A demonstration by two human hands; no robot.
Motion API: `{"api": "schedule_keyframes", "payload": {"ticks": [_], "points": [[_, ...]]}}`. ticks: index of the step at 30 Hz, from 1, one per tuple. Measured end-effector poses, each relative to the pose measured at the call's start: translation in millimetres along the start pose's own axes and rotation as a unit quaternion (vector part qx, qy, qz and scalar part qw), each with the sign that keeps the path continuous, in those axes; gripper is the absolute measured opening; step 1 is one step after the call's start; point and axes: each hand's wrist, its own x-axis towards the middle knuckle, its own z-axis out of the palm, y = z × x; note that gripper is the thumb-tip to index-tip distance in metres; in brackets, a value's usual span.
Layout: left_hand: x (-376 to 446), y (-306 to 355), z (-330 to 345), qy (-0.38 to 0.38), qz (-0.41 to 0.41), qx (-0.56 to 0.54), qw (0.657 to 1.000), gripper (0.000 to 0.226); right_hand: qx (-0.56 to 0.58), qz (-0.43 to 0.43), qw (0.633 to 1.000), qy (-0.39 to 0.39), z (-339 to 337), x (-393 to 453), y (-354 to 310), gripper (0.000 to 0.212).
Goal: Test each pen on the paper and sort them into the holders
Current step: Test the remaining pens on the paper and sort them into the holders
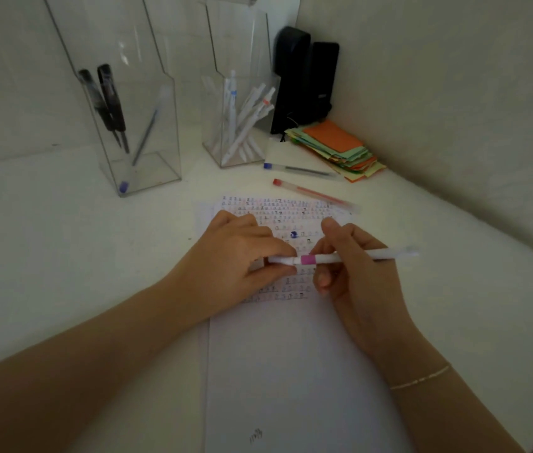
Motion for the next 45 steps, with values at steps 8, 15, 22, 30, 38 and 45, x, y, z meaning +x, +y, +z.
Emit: {"api": "schedule_keyframes", "payload": {"ticks": [8,15,22,30,38,45], "points": [[0.4,7.9,-8.1,-0.008,-0.015,-0.081,0.997,0.027,0.14,0.069,0.986,-0.056,-2.9,0.1,-4.8,0.039],[-1.4,10.9,-14.6,-0.022,-0.136,-0.197,0.971,0.028,0.021,-0.053,0.983,0.176,-3.3,-0.2,-4.4,0.034],[1.3,13.5,-16.0,0.024,-0.234,-0.197,0.952,0.055,-0.3,-0.178,0.934,0.083,13.7,-5.4,9.1,0.035],[1.6,6.7,-12.5,0.057,-0.287,-0.202,0.935,0.045,-0.311,-0.185,0.932,-0.012,14.0,-11.5,9.5,0.028],[5.4,7.4,-15.5,0.132,-0.263,-0.133,0.946,0.036,-0.326,-0.172,0.927,-0.073,8.0,-19.3,0.2,0.005],[46.8,82.3,-6.3,0.138,-0.182,-0.127,0.965,0.028,-0.221,-0.211,0.951,0.038,-52.5,-50.3,-73.4,0.01]]}}
